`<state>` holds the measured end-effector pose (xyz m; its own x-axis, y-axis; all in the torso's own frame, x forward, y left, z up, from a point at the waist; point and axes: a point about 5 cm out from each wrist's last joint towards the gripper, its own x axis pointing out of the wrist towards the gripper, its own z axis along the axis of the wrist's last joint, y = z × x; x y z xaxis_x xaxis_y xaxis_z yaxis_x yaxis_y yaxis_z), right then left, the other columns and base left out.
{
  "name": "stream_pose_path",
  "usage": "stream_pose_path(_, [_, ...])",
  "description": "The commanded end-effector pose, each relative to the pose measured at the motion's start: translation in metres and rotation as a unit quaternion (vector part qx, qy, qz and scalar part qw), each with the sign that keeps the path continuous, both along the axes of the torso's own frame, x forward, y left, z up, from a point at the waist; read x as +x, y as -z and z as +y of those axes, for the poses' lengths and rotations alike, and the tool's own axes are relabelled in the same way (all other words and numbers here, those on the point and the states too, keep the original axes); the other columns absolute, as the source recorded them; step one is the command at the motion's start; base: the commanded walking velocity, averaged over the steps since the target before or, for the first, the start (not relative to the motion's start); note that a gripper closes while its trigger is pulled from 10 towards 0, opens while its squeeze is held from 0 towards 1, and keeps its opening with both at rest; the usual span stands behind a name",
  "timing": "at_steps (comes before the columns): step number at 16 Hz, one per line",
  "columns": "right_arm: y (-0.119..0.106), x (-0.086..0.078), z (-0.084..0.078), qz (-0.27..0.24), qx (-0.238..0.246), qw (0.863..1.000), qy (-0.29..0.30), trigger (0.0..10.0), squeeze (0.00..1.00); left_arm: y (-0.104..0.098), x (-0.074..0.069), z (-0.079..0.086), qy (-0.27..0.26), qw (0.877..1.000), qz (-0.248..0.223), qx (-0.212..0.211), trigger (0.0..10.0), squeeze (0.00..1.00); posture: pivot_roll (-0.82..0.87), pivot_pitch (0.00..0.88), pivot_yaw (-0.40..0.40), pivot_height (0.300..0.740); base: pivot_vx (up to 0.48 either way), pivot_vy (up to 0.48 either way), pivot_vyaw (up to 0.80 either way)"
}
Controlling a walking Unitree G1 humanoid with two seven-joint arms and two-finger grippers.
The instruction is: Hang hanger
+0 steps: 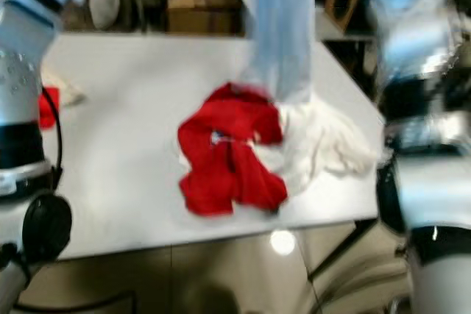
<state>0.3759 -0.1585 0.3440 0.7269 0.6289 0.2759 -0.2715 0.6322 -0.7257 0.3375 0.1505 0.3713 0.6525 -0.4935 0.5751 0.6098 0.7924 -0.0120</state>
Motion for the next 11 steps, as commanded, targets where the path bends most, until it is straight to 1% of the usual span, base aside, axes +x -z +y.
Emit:
stream_pose_path(1, [0.048,0.002,-0.005,0.077,-0.036,0.996,-0.005,10.0,0.00,0.012,0.003,-0.013,0.006,1.000,0.023,0.019,10.0,0.00,-0.11,0.000,-0.033,0.740,0.386,0.000,0.00])
stream_pose_path(2, [0.077,-0.006,-0.003,0.116,-0.054,0.991,-0.033,10.0,0.00,0.024,0.006,-0.017,0.001,0.998,0.046,0.033,10.0,0.00,-0.12,0.000,-0.027,0.740,0.356,0.000,0.00])
stream_pose_path(3, [0.084,-0.009,-0.003,0.127,-0.059,0.989,-0.041,10.0,0.00,0.028,0.007,-0.019,0.000,0.998,0.054,0.041,10.0,0.00,-0.12,0.000,-0.023,0.740,0.322,0.000,0.00])
stream_pose_path(4, [0.111,-0.027,-0.007,0.173,-0.076,0.979,-0.075,10.0,0.00,0.053,0.007,-0.029,-0.004,0.992,0.084,0.090,10.0,0.00,-0.12,0.000,-0.017,0.740,0.000,0.000,0.00])
stream_pose_path(5, [0.123,-0.041,-0.010,0.201,-0.085,0.972,-0.092,10.0,0.00,0.068,0.006,-0.033,-0.009,0.987,0.102,0.128,10.0,0.00,-0.12,0.000,-0.012,0.740,0.000,0.000,0.00])
stream_pose_path(6, [0.133,-0.055,-0.016,0.230,-0.102,0.962,-0.108,10.0,0.00,0.083,0.008,-0.032,-0.033,0.977,0.129,0.166,10.0,0.00,-0.13,0.000,-0.011,0.740,0.000,0.000,0.00])
stream_pose_path(7, [0.136,-0.064,-0.020,0.246,-0.109,0.956,-0.116,10.0,0.00,0.090,0.011,-0.029,-0.052,0.971,0.142,0.187,10.0,0.00,-0.13,0.000,-0.006,0.740,0.000,0.000,0.00])
stream_pose_path(8, [0.139,-0.076,-0.026,0.270,-0.120,0.947,-0.128,10.0,0.00,0.100,0.016,-0.024,-0.087,0.958,0.153,0.225,10.0,0.00,-0.13,0.000,-0.005,0.740,0.000,0.000,0.00])
stream_pose_path(9, [0.139,-0.079,-0.027,0.275,-0.122,0.945,-0.131,10.0,0.00,0.102,0.017,-0.023,-0.096,0.955,0.153,0.236,10.0,0.00,-0.13,0.000,-0.005,0.740,0.000,0.000,0.00])
stream_pose_path(11, [0.134,-0.097,-0.041,0.302,-0.147,0.931,-0.143,10.0,0.00,0.116,0.026,-0.016,-0.133,0.934,0.161,0.290,10.0,0.00,-0.13,0.000,0.001,0.740,0.000,0.000,0.00])
